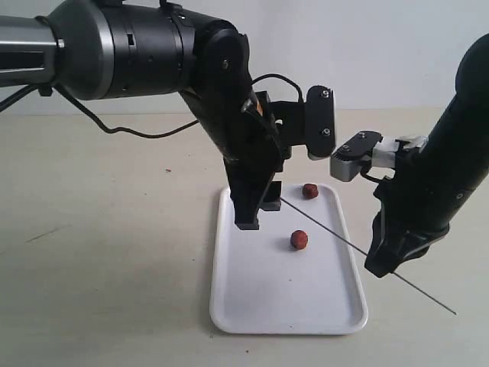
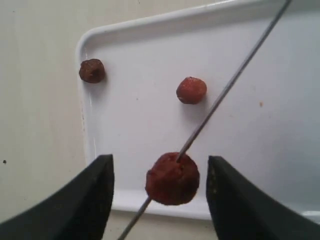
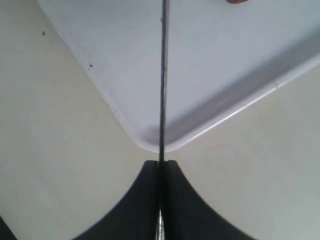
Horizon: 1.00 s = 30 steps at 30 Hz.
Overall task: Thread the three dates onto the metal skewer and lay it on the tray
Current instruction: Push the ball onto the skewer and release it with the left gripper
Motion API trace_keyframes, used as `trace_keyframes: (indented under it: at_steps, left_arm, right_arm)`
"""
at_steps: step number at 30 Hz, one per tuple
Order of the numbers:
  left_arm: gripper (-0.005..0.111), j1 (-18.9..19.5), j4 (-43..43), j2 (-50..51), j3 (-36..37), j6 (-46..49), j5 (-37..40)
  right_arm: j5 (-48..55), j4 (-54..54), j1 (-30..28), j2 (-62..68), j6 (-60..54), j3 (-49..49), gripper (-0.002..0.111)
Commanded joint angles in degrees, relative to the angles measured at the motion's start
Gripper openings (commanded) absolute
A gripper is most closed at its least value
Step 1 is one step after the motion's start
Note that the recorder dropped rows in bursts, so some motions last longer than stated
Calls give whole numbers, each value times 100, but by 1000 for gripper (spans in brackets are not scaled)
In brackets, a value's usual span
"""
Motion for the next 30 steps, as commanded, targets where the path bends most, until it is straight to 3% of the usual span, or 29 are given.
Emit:
trace_keyframes:
  at_steps: [1, 17, 24, 30]
  left_arm:
    - [55, -152, -167, -152, -16, -82, -130]
    - [55, 470, 41, -833, -16, -707, -50]
    - [55, 1038, 30, -977, -16, -1960, -38]
    - [55, 1161, -52, -977, -16, -2352, -62]
  right_arm:
    - [-109, 213, 17, -6, 123, -104, 0]
    - [-152, 283, 3, -45, 502, -104, 0]
    - [-1137, 847, -296, -868, 818, 199, 0]
    - [-1984, 1103, -665, -1828, 862, 1047, 0]
